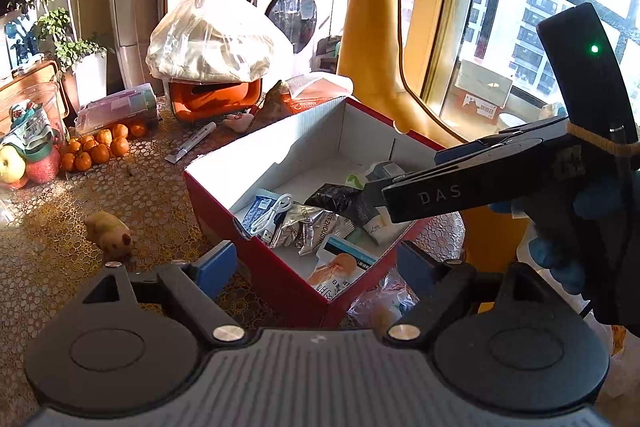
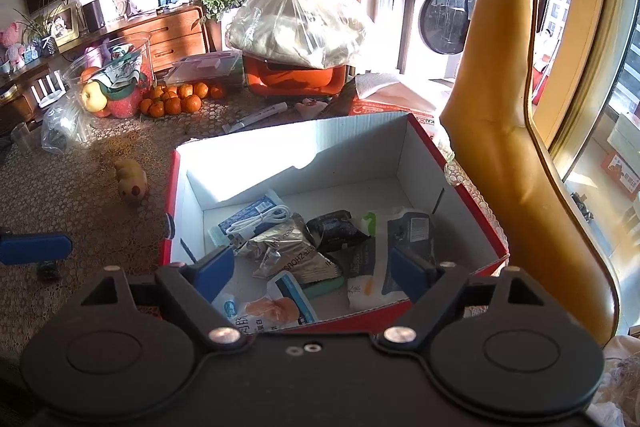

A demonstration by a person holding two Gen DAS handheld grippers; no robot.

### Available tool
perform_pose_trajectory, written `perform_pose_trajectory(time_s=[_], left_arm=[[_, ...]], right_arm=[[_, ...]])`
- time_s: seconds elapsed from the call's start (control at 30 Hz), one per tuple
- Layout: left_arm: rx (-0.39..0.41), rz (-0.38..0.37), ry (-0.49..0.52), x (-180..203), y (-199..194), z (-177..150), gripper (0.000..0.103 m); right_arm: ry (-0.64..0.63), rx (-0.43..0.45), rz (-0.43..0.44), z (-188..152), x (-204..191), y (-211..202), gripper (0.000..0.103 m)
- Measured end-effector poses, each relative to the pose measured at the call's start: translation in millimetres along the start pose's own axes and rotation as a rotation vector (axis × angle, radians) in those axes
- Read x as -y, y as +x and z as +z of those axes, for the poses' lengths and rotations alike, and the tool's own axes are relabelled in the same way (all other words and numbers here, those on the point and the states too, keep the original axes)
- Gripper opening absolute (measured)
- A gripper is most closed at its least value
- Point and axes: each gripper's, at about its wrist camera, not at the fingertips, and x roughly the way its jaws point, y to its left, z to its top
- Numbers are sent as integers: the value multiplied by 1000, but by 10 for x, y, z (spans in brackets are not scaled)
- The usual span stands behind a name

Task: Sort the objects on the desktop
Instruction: 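Open both tools and withdraw them from the box toward the table, then move left tool over clear bag of black items while right tool approaches tan toy pig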

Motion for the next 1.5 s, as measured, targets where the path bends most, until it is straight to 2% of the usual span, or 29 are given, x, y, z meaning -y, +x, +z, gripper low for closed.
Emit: perform_pose_trajectory(time_s=[0.1, 0.13, 0.33, 0.87, 1.13, 1.5], left_arm=[[22, 27, 7, -26, -129, -83, 96], [27, 32, 8, -34, -162, -107, 103], [52, 55, -15, -150, -371, -257, 103], [118, 170, -84, -578, -832, -656, 103], [161, 232, -117, -825, -1050, -818, 103], [173, 286, -183, -1211, -1147, -1058, 103]], right_arm=[[6, 32, 29, -47, -68, -80, 93], [10, 46, 39, -67, -103, -121, 94], [21, 97, 60, -123, -284, -275, 101], [9, 193, 98, -278, -824, -571, 102], [-18, 215, 131, -284, -1124, -579, 102], [-69, 223, 170, -219, -1540, -478, 102]])
